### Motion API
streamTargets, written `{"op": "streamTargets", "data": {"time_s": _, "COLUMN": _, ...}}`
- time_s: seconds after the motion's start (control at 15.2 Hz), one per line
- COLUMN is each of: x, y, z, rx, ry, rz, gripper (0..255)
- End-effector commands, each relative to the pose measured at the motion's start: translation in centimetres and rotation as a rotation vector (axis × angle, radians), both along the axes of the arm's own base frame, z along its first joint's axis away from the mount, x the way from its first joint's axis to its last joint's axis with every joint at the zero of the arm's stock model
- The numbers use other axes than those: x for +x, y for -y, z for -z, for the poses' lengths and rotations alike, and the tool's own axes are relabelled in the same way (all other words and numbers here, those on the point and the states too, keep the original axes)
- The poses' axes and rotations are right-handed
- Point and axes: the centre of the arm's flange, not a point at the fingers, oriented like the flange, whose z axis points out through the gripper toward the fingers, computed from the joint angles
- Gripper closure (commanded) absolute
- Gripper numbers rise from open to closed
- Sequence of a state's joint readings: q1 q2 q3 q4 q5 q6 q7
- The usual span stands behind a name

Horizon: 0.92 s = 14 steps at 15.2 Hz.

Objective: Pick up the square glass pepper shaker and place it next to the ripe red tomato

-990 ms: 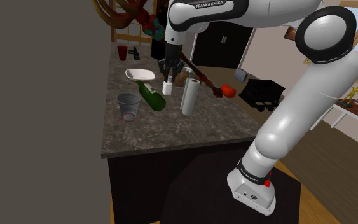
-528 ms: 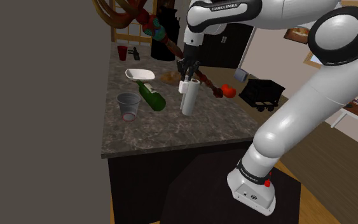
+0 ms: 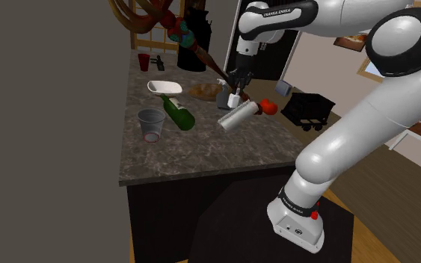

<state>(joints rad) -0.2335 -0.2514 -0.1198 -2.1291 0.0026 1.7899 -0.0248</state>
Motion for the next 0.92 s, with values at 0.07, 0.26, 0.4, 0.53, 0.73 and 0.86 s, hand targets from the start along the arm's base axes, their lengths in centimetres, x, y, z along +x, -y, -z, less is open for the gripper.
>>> {"op": "streamTargets", "data": {"time_s": 0.07, "x": -1.6, "y": 3.8, "z": 0.0, "rx": 0.000, "ry": 0.000, "rz": -0.001, "gripper": 255}}
{"op": "streamTargets", "data": {"time_s": 0.26, "x": -3.1, "y": 7.4, "z": 0.0, "rx": 0.000, "ry": 0.000, "rz": -0.001, "gripper": 255}}
{"op": "streamTargets", "data": {"time_s": 0.4, "x": -4.2, "y": 9.9, "z": 0.0, "rx": 0.000, "ry": 0.000, "rz": -0.001, "gripper": 255}}
{"op": "streamTargets", "data": {"time_s": 0.53, "x": -5.3, "y": 12.3, "z": 0.0, "rx": 0.000, "ry": 0.000, "rz": -0.001, "gripper": 255}}
{"op": "streamTargets", "data": {"time_s": 0.73, "x": -6.9, "y": 15.9, "z": 0.0, "rx": 0.000, "ry": 0.000, "rz": -0.001, "gripper": 255}}
{"op": "streamTargets", "data": {"time_s": 0.86, "x": -7.9, "y": 18.3, "z": 0.0, "rx": 0.000, "ry": 0.000, "rz": -0.001, "gripper": 255}}
